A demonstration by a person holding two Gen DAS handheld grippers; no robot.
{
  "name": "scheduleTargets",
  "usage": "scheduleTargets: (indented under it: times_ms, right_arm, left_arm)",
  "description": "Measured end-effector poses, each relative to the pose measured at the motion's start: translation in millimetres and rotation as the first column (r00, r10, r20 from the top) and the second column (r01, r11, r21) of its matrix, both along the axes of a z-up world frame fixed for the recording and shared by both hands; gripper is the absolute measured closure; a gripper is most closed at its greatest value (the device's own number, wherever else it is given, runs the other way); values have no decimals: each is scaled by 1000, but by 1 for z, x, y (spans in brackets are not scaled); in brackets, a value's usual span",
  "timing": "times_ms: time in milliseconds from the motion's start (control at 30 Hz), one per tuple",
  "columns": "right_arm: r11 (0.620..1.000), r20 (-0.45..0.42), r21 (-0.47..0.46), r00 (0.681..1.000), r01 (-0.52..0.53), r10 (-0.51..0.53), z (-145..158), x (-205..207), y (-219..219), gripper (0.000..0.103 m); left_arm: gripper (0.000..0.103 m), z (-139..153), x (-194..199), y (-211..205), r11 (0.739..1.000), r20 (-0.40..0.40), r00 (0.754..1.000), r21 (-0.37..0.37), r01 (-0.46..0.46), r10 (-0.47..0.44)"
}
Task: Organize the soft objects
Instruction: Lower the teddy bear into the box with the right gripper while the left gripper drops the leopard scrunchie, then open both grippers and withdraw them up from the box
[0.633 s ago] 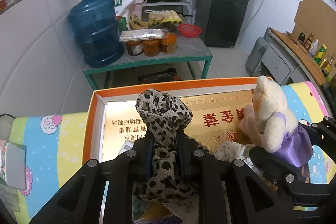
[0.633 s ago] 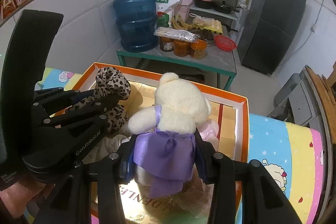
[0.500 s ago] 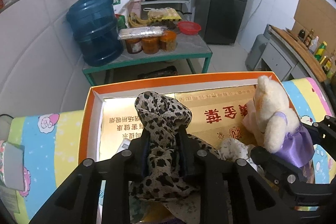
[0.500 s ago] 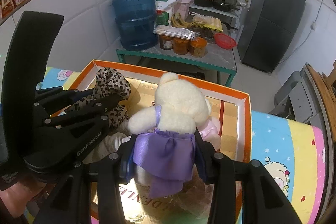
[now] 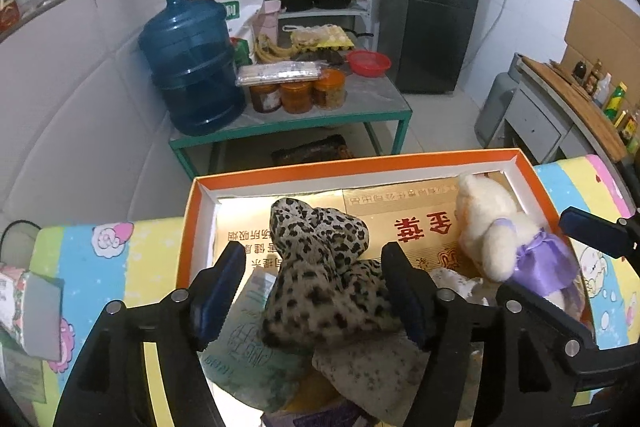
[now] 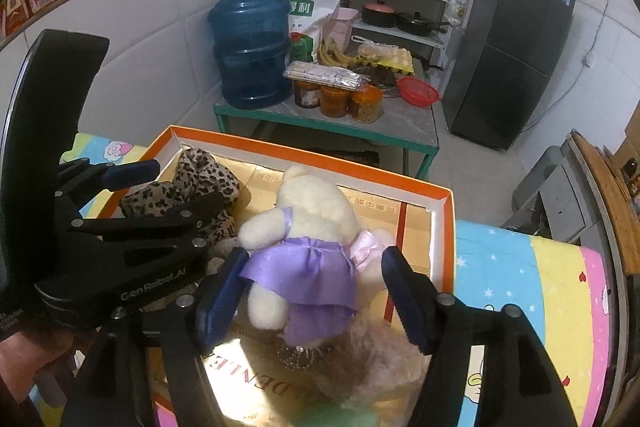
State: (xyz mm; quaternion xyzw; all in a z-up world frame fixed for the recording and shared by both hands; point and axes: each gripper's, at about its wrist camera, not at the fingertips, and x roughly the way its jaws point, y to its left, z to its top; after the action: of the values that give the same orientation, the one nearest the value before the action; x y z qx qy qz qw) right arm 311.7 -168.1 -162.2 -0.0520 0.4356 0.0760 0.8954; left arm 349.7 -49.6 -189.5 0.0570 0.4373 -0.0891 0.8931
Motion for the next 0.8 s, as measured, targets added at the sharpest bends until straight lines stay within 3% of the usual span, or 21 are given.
scheduleTargets:
  times_ms: [800]
  right_arm:
    - [999, 103, 15, 994, -36, 34, 44, -35, 1, 32]
  left_arm:
    - [27, 42, -36, 4, 999, 101, 994, 31, -45, 41]
